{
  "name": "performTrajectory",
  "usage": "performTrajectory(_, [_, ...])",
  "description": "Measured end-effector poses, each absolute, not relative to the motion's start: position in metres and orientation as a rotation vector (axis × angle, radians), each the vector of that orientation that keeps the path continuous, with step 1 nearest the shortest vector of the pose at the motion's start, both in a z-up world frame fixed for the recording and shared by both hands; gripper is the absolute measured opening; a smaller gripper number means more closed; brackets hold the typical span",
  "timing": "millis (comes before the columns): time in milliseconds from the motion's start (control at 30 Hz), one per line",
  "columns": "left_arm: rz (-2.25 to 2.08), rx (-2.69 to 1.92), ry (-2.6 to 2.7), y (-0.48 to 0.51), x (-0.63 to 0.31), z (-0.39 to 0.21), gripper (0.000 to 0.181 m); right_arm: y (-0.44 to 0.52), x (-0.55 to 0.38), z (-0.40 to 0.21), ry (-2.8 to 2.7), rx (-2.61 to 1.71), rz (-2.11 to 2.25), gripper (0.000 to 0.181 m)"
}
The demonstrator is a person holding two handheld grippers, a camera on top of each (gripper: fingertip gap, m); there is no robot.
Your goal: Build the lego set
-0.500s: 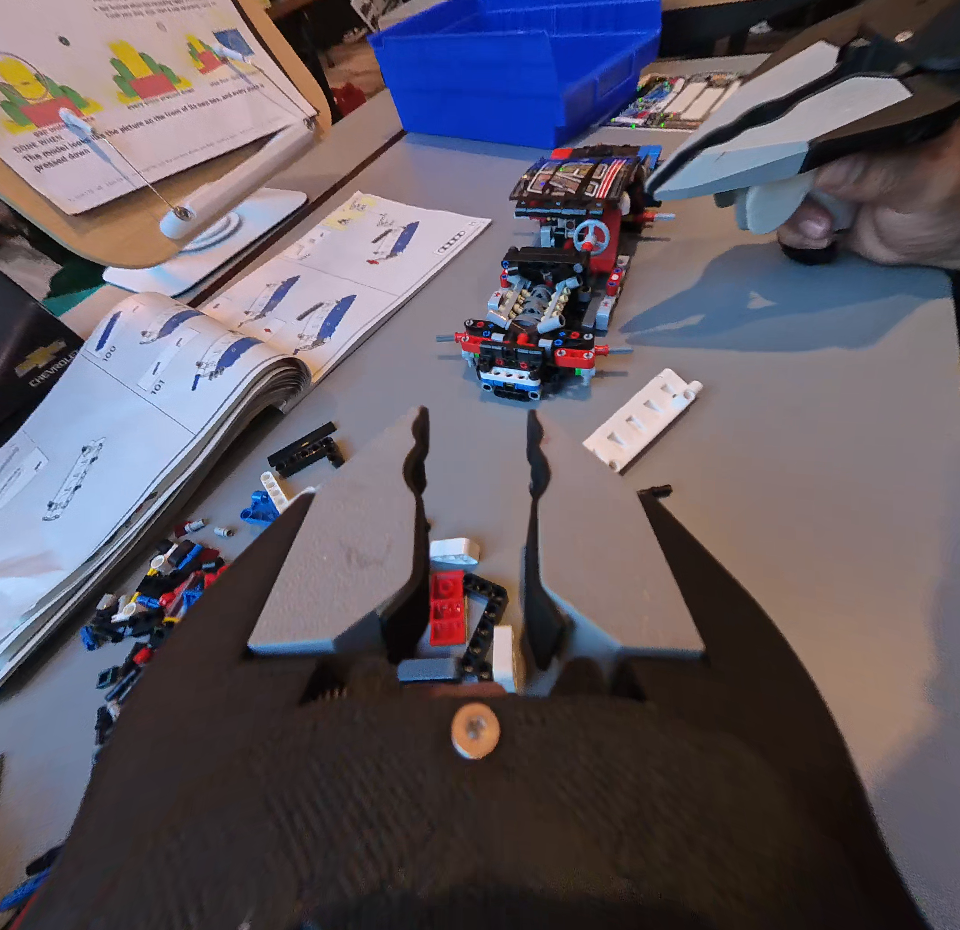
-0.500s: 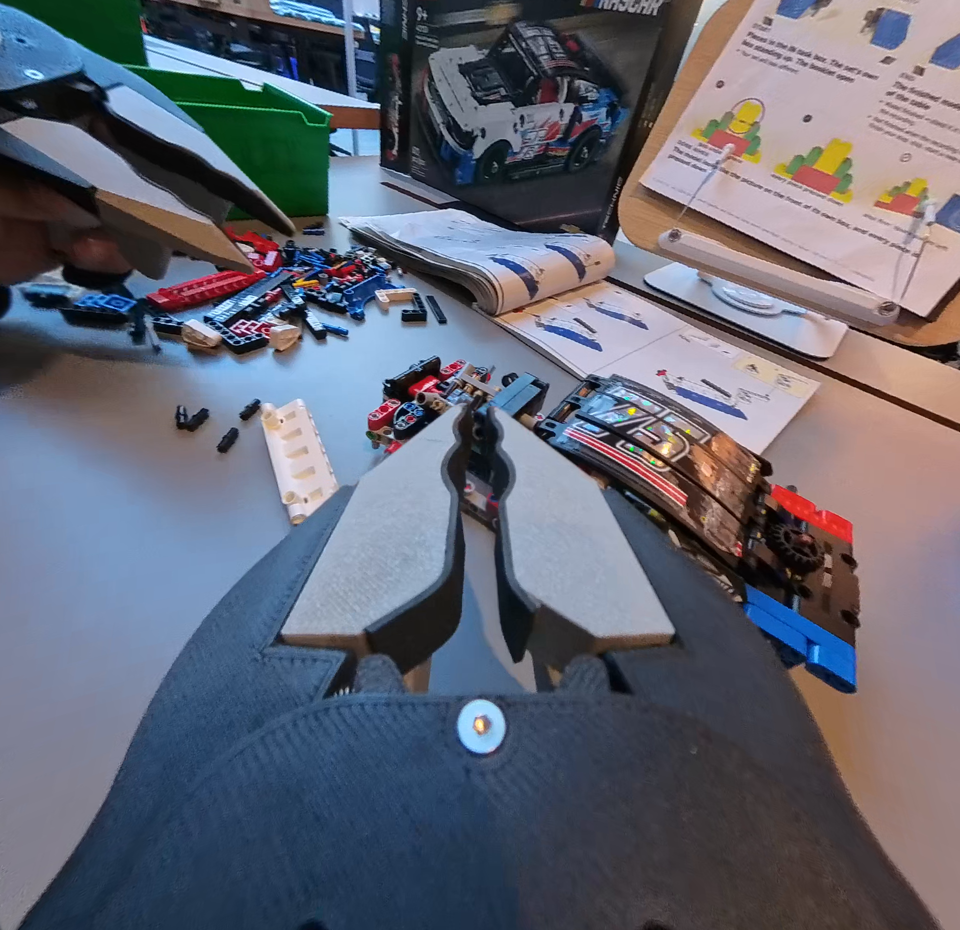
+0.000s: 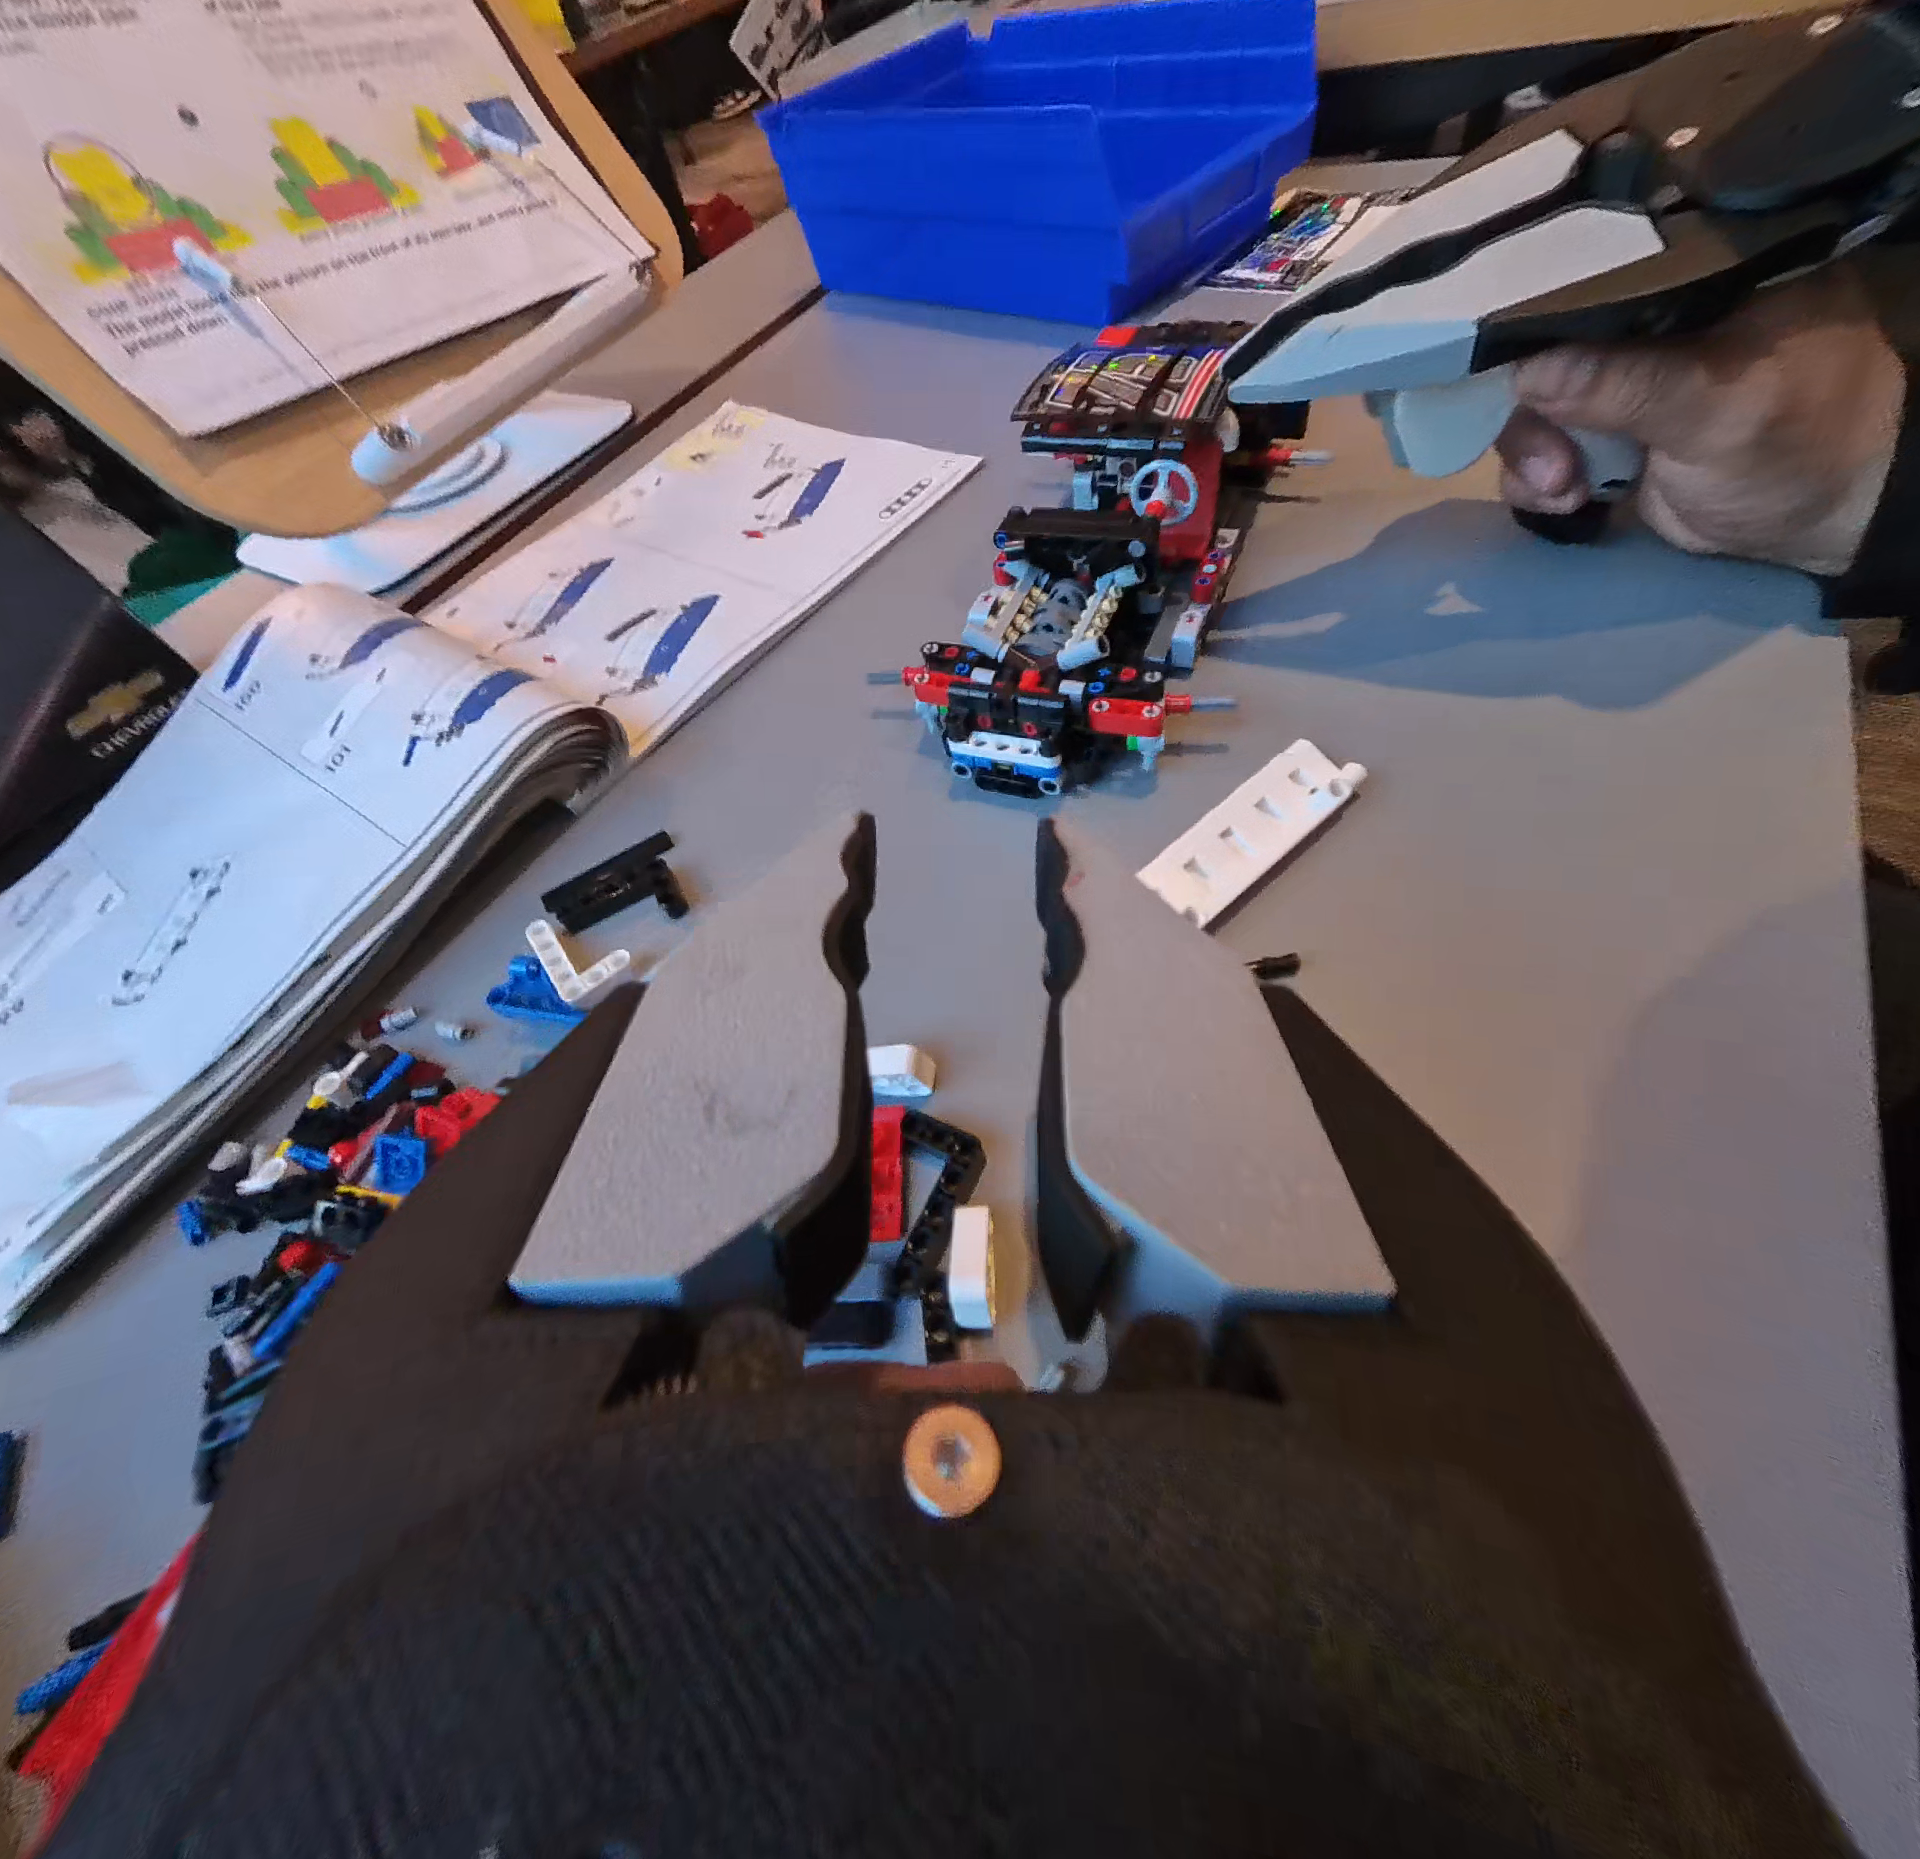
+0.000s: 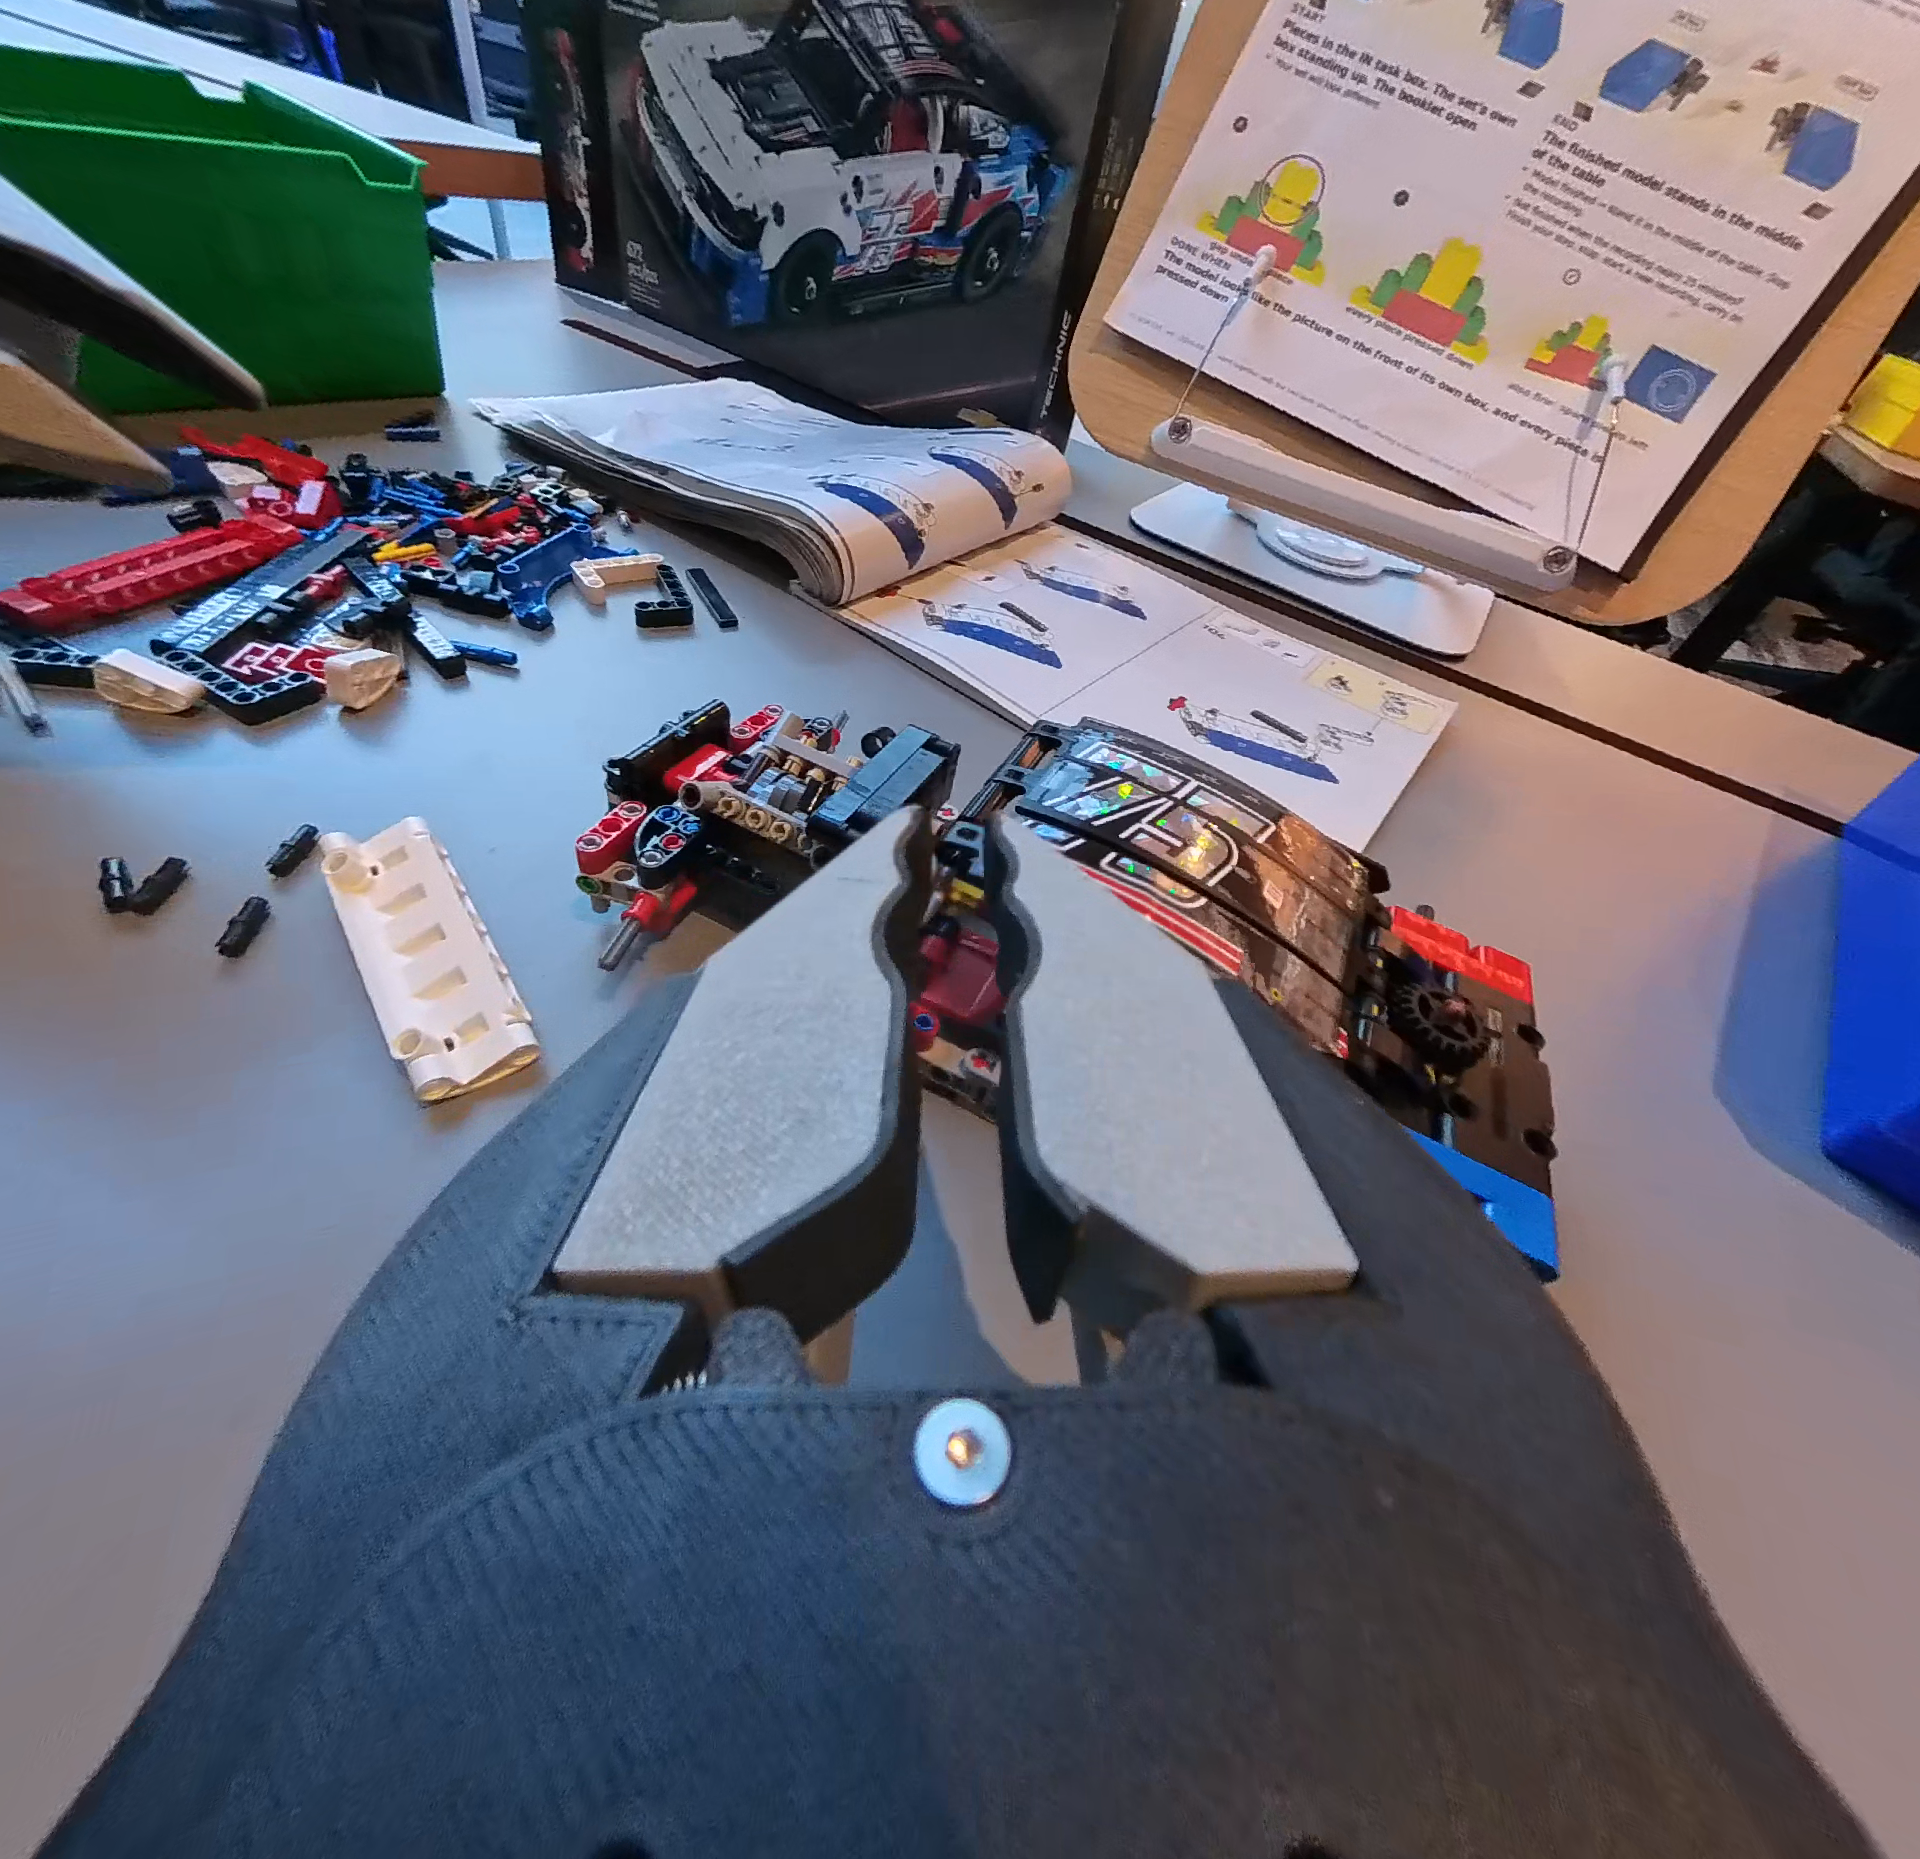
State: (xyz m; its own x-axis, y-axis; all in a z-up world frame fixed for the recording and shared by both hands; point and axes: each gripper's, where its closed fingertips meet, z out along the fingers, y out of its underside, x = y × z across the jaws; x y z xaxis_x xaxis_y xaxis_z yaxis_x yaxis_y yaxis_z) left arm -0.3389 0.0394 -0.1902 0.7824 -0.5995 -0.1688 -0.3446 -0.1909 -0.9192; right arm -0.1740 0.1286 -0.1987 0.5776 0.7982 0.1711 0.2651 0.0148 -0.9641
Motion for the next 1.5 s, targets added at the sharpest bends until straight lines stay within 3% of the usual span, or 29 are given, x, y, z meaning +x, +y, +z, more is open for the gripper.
performTrajectory(1500, [-0.436,-1.883,0.634,0.048,-0.344,-0.206,0.024,0.149,-0.172,-0.170,-0.775,-1.454,0.614,0.000])
